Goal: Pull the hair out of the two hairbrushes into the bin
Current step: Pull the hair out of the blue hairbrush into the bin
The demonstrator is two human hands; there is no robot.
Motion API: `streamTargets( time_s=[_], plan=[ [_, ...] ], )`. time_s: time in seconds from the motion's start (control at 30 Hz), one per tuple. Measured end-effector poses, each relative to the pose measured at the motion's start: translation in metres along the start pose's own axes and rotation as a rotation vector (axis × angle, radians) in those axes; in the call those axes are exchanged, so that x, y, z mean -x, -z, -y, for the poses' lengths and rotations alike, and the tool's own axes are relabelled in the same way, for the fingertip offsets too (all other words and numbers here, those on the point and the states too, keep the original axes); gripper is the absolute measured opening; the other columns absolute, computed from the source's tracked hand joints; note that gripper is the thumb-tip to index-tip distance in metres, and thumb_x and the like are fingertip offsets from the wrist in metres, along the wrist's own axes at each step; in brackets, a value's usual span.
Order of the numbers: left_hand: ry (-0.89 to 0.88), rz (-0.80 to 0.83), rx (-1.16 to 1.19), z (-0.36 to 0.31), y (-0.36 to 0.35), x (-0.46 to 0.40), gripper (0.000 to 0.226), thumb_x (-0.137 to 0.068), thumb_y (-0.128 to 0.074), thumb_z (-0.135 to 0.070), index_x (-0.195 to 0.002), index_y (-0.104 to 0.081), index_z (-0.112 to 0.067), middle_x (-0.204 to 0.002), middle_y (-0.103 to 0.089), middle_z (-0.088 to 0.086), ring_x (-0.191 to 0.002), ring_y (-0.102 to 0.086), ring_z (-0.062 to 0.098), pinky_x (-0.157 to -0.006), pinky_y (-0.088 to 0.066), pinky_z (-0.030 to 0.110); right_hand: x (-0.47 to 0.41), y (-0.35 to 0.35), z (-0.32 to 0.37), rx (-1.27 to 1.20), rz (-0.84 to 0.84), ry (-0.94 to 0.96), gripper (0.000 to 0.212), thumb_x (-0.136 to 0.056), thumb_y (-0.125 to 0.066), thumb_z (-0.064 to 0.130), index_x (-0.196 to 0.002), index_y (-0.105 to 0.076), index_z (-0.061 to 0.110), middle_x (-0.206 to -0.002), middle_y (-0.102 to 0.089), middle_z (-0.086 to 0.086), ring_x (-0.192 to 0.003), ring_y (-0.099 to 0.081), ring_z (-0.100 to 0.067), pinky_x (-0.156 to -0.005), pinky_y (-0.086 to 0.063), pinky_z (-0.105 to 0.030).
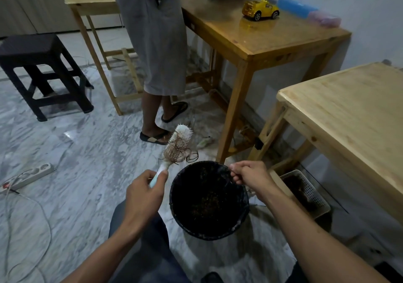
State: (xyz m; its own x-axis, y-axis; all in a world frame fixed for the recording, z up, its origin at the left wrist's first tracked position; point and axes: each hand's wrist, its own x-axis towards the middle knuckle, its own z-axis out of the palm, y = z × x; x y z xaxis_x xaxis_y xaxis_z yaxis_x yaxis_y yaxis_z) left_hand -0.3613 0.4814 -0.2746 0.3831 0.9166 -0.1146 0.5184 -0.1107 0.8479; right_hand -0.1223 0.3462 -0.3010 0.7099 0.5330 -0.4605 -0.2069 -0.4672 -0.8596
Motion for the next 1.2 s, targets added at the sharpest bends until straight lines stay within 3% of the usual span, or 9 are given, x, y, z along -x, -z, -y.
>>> streamTargets(
  time_s=[0.2, 0.27, 0.33, 0.5, 0.6, 0.77, 1.0, 1.1, 1.2],
  plan=[
    [-0.008, -0.030, 0.054, -0.007, -0.002, -0.002, 0.033, -0.093, -0.063, -0.041, -0.074, -0.064, -0.015, -0.064, -0.063, 0.007, -0.060, -0.059, 0.026, -0.058, -0.048, 0.043, -0.011, -0.007, -0.026, 0.442, -0.091, -0.060, 0.016, -0.094, -0.072, 0.018, -0.082, -0.081, 0.012, -0.069, -0.074, -0.004, -0.066, -0.069, -0.016, -0.077, -0.063, -0.038],
    [-0.031, -0.010, 0.022, -0.008, -0.004, 0.000, 0.032, -0.093, -0.063, -0.041, -0.073, -0.063, -0.016, -0.060, -0.059, 0.001, -0.055, -0.054, 0.016, -0.054, -0.042, 0.036, -0.010, -0.009, -0.021, 0.603, 0.032, -0.093, 0.017, -0.094, -0.067, 0.013, -0.103, -0.081, 0.016, -0.088, -0.076, -0.006, -0.079, -0.073, -0.021, -0.079, -0.063, -0.039],
    [-0.046, -0.004, -0.011, -0.007, -0.006, 0.003, 0.029, -0.093, -0.064, -0.039, -0.072, -0.063, -0.018, -0.054, -0.055, -0.003, -0.048, -0.051, 0.008, -0.050, -0.037, 0.029, -0.010, -0.011, -0.009, 0.683, 0.170, -0.088, 0.052, -0.090, -0.059, 0.006, -0.139, -0.063, 0.024, -0.123, -0.068, -0.009, -0.095, -0.072, -0.027, -0.076, -0.064, -0.038],
    [-0.070, 0.020, -0.058, -0.004, -0.014, 0.008, 0.028, -0.092, -0.065, -0.039, -0.070, -0.062, -0.022, -0.050, -0.053, -0.005, -0.046, -0.049, 0.008, -0.049, -0.035, 0.028, 0.006, -0.011, 0.025, 0.008, 0.464, 0.060, 0.080, -0.085, -0.066, 0.001, -0.155, -0.041, 0.032, -0.148, -0.044, 0.004, -0.108, -0.071, -0.025, -0.072, -0.060, -0.028],
    [-0.078, 0.033, -0.080, -0.005, -0.019, 0.011, 0.030, -0.092, -0.064, -0.039, -0.068, -0.060, -0.022, -0.047, -0.051, -0.008, -0.045, -0.050, 0.005, -0.046, -0.033, 0.023, 0.013, -0.013, 0.032, -0.034, 0.544, 0.141, 0.066, -0.087, -0.079, 0.012, -0.147, -0.053, 0.023, -0.132, -0.065, 0.004, -0.093, -0.073, -0.020, -0.068, -0.058, -0.026],
    [-0.036, 0.040, -0.045, -0.007, -0.019, 0.009, 0.031, -0.093, -0.063, -0.039, -0.070, -0.063, -0.018, -0.049, -0.053, -0.004, -0.044, -0.051, 0.004, -0.045, -0.034, 0.021, 0.007, -0.022, 0.019, 0.003, 0.240, 0.152, 0.007, -0.093, -0.073, 0.010, -0.095, -0.076, 0.005, -0.078, -0.073, -0.006, -0.061, -0.063, -0.008, -0.058, -0.055, -0.018],
    [0.044, 0.001, 0.101, -0.012, -0.011, 0.004, 0.035, -0.093, -0.062, -0.041, -0.073, -0.065, -0.013, -0.053, -0.058, -0.001, -0.045, -0.049, 0.009, -0.052, -0.042, 0.031, -0.006, -0.004, -0.026, 0.418, -0.066, 0.029, 0.014, -0.093, -0.074, 0.014, -0.080, -0.076, 0.015, -0.071, -0.074, -0.005, -0.057, -0.065, -0.011, -0.060, -0.058, -0.025],
    [0.037, 0.016, 0.074, -0.014, -0.013, 0.005, 0.033, -0.093, -0.063, -0.041, -0.075, -0.065, -0.013, -0.050, -0.055, -0.004, -0.041, -0.049, 0.005, -0.048, -0.037, 0.025, 0.001, -0.004, -0.022, 0.600, 0.040, 0.042, 0.017, -0.095, -0.070, 0.014, -0.109, -0.079, 0.016, -0.103, -0.077, -0.005, -0.086, -0.072, -0.014, -0.074, -0.058, -0.023],
    [0.013, 0.020, 0.021, -0.015, -0.017, 0.007, 0.029, -0.093, -0.064, -0.039, -0.075, -0.065, -0.016, -0.051, -0.054, -0.005, -0.041, -0.049, 0.003, -0.046, -0.033, 0.021, 0.005, -0.010, -0.008, 0.684, 0.231, 0.117, 0.067, -0.086, -0.067, 0.020, -0.151, -0.050, 0.029, -0.148, -0.050, -0.003, -0.127, -0.057, -0.023, -0.098, -0.052, -0.033]
  ],
)
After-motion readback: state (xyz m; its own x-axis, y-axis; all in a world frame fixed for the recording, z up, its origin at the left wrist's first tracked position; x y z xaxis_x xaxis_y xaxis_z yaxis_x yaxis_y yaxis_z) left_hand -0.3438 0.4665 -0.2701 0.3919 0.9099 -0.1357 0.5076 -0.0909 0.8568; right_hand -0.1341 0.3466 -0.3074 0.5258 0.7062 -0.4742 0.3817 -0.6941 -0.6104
